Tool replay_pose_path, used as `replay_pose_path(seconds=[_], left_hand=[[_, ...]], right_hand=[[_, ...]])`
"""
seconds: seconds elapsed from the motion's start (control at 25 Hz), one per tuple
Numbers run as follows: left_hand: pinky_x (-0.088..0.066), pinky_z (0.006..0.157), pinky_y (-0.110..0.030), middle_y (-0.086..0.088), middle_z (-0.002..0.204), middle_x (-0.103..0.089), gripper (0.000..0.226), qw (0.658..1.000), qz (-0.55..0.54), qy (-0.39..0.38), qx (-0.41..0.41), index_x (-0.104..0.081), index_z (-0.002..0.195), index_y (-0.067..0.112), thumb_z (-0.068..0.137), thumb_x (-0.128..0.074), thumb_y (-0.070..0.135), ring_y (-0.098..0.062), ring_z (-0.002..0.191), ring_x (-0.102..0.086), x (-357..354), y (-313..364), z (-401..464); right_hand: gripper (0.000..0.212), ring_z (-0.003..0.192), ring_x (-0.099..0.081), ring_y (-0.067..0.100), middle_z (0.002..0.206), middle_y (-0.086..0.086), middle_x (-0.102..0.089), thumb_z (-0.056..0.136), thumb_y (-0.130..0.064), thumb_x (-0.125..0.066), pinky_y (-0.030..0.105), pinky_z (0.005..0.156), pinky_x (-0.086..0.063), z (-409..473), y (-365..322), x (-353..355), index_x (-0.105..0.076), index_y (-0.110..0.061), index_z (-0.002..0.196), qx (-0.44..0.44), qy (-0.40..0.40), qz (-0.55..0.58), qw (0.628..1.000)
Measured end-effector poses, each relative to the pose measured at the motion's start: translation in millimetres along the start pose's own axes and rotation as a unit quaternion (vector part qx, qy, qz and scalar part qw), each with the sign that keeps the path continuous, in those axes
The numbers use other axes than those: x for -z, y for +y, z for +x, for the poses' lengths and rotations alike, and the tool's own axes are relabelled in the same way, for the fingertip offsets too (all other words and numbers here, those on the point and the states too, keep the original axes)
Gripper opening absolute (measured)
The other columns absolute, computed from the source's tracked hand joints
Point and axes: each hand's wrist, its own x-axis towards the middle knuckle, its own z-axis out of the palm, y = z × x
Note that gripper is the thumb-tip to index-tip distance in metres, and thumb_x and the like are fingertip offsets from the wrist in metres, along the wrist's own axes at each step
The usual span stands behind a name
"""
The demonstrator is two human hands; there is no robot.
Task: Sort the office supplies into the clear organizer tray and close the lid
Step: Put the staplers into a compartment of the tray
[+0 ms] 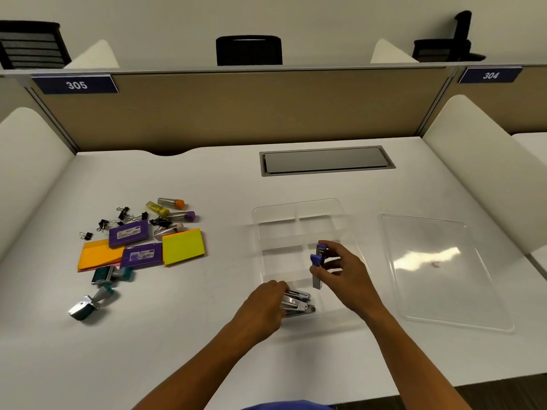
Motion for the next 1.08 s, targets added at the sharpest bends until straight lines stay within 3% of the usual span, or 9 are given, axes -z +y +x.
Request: replay_pose_path(seconds=[0.16, 0.36, 0.48, 0.8, 1.08], left_hand=[[-0.045, 0.096, -0.028, -0.002, 0.128, -0.053, 0.045, 0.997, 0.078, -0.022, -0.016, -0.047, 0.129, 0.019, 0.088, -0.066, 0.020, -0.018, 0.112, -0.051, 1.0, -4.7, 2.0], [-0.049, 0.092, -0.025, -0.002, 0.128, -0.047, 0.046, 0.995, 0.102, -0.015, -0.014, -0.049, 0.129, 0.019, 0.087, -0.067, 0.014, -0.016, 0.106, -0.053, 7.1, -14.0, 1.2], [-0.045, 0.095, -0.025, -0.002, 0.131, -0.050, 0.048, 0.994, 0.106, -0.007, -0.003, -0.049, 0.132, 0.021, 0.088, -0.067, 0.018, -0.017, 0.112, -0.052, 5.7, -11.9, 0.5], [-0.045, 0.098, -0.027, -0.002, 0.129, -0.057, 0.047, 0.993, 0.110, -0.013, 0.029, -0.052, 0.129, 0.022, 0.086, -0.070, 0.024, -0.019, 0.112, -0.055, 1.4, -7.9, 1.0], [-0.043, 0.099, -0.029, -0.004, 0.133, -0.054, 0.050, 0.993, 0.113, -0.017, 0.028, -0.047, 0.133, 0.020, 0.087, -0.068, 0.023, -0.021, 0.115, -0.053, -4.6, -6.8, -9.5]], right_hand=[[0.052, 0.085, -0.062, -0.007, 0.109, -0.011, -0.064, 0.082, -0.023, -0.077, 0.008, 0.066, -0.049, 2.3, -1.1, -6.6, -0.055, -0.030, 0.128, 0.002, -0.019, -0.015, 1.000], [0.051, 0.085, -0.062, -0.007, 0.105, -0.011, -0.064, 0.081, -0.024, -0.077, 0.008, 0.066, -0.050, 1.5, -0.1, -13.6, -0.054, -0.032, 0.126, 0.004, -0.029, -0.019, 0.999], [0.053, 0.084, -0.063, -0.005, 0.105, -0.012, -0.063, 0.081, -0.026, -0.077, 0.009, 0.064, -0.049, 2.9, -0.6, -17.8, -0.053, -0.034, 0.126, 0.010, -0.033, -0.038, 0.999], [0.057, 0.087, -0.063, 0.007, 0.116, -0.007, -0.062, 0.082, -0.028, -0.076, 0.020, 0.080, -0.054, 7.6, -5.2, -33.5, -0.052, -0.025, 0.133, 0.056, -0.077, -0.109, 0.989], [0.058, 0.084, -0.062, 0.004, 0.112, -0.015, -0.056, 0.082, -0.030, -0.075, 0.009, 0.074, -0.048, 7.2, 0.2, -42.4, -0.050, -0.028, 0.134, 0.065, -0.107, -0.148, 0.981]])
